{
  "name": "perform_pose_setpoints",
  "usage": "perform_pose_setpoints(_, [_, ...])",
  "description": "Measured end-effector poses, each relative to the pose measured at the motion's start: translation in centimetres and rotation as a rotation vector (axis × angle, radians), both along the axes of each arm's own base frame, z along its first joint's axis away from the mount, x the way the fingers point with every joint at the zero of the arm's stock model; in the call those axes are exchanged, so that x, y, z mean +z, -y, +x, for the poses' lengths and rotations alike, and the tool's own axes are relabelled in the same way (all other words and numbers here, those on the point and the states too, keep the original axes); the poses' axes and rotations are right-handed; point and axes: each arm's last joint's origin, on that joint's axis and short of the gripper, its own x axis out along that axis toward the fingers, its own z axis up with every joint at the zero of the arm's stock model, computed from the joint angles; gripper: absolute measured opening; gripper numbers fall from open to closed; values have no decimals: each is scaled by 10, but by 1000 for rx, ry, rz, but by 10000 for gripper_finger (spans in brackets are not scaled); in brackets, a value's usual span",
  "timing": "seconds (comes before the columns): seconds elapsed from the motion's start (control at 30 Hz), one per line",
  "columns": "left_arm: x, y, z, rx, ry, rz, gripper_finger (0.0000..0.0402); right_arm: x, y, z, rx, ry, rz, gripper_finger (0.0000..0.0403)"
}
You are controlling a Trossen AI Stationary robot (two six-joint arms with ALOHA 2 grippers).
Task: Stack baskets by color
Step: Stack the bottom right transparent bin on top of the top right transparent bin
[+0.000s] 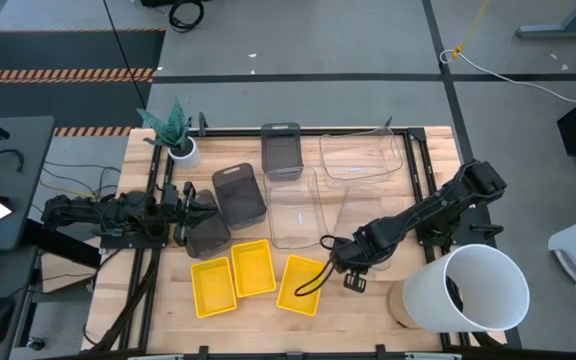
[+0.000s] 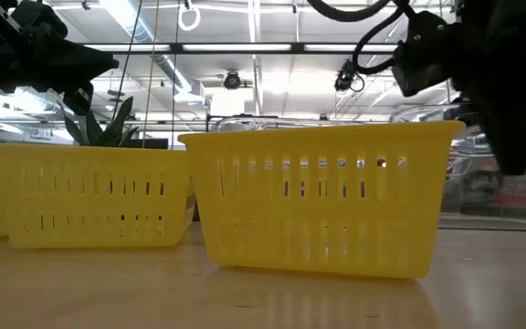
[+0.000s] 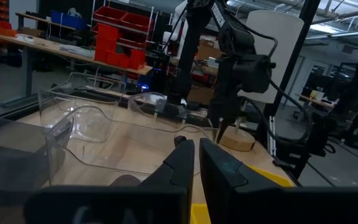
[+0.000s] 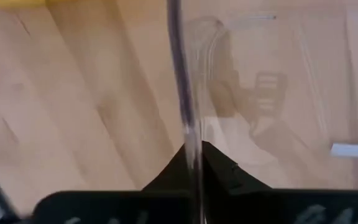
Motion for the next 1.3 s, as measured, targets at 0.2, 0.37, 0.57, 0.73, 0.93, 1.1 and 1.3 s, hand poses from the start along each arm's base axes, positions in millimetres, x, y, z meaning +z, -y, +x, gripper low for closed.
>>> perform_pose_setpoints(0.2, [0, 0, 0, 0, 0, 0, 35, 35, 1, -1, -4, -54, -45, 10])
perform_pose_setpoints(0.37, [0, 0, 0, 0, 0, 0, 28, 66, -1, 6, 21, -13, -56, 8])
perform_pose_setpoints(0.57, [0, 0, 0, 0, 0, -1, 35, 102, 1, 6, 15, 6, -124, 8])
perform_pose_setpoints(0.73, [0, 0, 0, 0, 0, 0, 38, 127, 5, 6, 33, 56, -199, 8])
perform_pose_setpoints(0.93, [0, 0, 0, 0, 0, 0, 32, 147, 24, 11, -19, 114, -316, 8])
perform_pose_setpoints(1.1, [0, 0, 0, 0, 0, -1, 31, 158, 54, 16, -114, 102, -384, 8])
perform_pose_setpoints(1.3, [0, 0, 0, 0, 0, 0, 38, 162, 101, 23, -238, 85, -391, 7])
